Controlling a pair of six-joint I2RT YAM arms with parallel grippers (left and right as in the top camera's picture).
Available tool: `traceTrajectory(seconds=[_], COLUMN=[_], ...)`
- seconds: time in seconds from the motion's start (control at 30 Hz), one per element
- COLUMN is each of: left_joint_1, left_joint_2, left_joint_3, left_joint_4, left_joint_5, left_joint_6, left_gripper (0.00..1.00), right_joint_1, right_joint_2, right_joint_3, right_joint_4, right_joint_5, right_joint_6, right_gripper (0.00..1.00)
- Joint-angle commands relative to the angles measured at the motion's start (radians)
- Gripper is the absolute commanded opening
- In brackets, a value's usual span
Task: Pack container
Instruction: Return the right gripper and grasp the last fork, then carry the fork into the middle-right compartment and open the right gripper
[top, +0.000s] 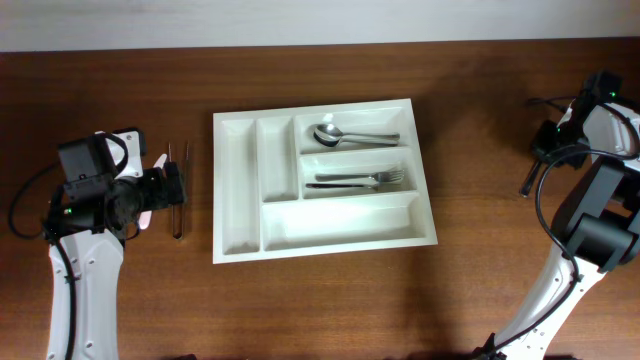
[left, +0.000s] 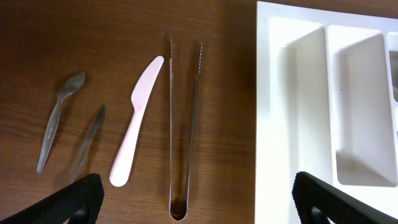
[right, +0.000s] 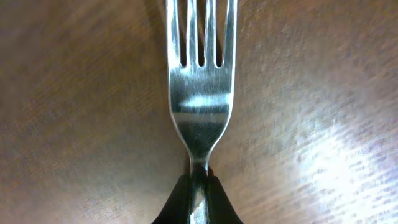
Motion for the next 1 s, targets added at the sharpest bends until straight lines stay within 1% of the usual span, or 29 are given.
traceTrajectory(seconds=[0.0, 0.17, 0.3, 0.37, 0.47, 0.57, 0.63, 0.73, 0.87, 0.97], left_joint_1=[0.005, 0.005, 0.005, 0.005, 0.005, 0.005, 0.005, 0.005, 0.005, 0.005], left_joint_2=[0.005, 0.005, 0.005, 0.005, 0.005, 0.005, 0.005, 0.005, 0.005, 0.005], left_joint_3=[0.022, 0.022, 0.022, 0.022, 0.022, 0.022, 0.022, 0.022, 0.022, 0.022], left_joint_4=[-0.002, -0.002, -0.002, -0.002, -0.002, -0.002, -0.002, -0.002, -0.002, -0.002], left_joint_5=[-0.004, -0.004, -0.004, -0.004, -0.004, -0.004, -0.004, -0.004, -0.004, -0.004], left_joint_6=[0.016, 0.016, 0.016, 0.016, 0.016, 0.016, 0.016, 0.016, 0.016, 0.016], left_gripper=[0.99, 0.99, 0.99, 0.99, 0.99, 0.99, 0.99, 0.99, 0.99, 0.99], right_joint_1=[-0.005, -0.003, 0.029, 0.079, 0.169, 0.278, 0.379, 0.514, 0.674, 0.757], right_joint_2=[0.024, -0.013, -0.106, -0.198, -0.323, -0.419, -0.465, -0.478, -0.441, -0.392], right_joint_3=[-0.01, 0.01, 0.051, 0.078, 0.088, 0.089, 0.089, 0.088, 0.08, 0.078], right_joint_4=[-0.05, -0.125, -0.172, -0.2, -0.201, -0.196, -0.2, -0.238, -0.309, -0.343], right_joint_5=[0.007, -0.049, -0.082, -0.082, -0.092, -0.1, -0.1, -0.1, -0.1, -0.1], right_joint_6=[-0.034, -0.038, -0.098, -0.141, -0.161, -0.244, -0.33, -0.497, -0.757, -0.938], right_gripper=[0.04, 0.04, 0.04, 0.04, 0.04, 0.04, 0.04, 0.04, 0.04, 0.04])
